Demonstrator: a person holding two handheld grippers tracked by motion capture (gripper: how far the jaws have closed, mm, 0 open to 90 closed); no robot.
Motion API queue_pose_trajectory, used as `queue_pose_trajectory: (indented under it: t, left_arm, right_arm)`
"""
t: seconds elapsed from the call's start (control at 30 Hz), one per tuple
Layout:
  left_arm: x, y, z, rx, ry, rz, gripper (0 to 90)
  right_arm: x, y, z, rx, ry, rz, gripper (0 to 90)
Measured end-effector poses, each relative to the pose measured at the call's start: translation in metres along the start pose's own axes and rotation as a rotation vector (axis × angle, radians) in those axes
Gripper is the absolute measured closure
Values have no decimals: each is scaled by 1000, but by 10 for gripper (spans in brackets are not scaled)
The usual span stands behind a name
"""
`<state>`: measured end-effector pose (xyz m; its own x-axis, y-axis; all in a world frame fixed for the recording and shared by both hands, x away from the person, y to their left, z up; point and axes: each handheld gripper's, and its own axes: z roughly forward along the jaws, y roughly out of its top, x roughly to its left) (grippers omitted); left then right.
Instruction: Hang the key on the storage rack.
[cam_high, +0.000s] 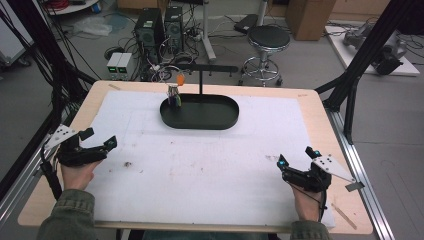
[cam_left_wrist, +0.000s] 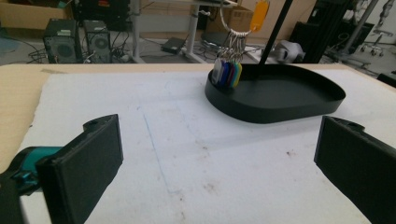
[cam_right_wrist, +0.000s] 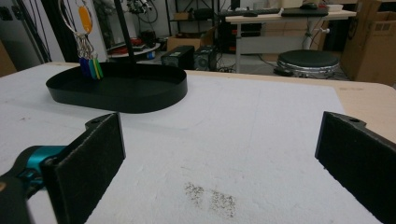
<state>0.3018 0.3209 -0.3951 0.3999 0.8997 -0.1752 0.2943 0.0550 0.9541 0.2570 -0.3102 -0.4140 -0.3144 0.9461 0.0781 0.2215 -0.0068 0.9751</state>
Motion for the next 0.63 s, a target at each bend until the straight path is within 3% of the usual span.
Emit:
queue_pose_trajectory:
  t: [0.33,0.63]
  left_arm:
    - [-2,-14,-6,-22,5,5,17]
    - [6,-21,-16,-42,-8,-34,17]
  right_arm:
    - [1,0,0,2,-1,-4,4]
    - [1,0,0,2,-1,-3,4]
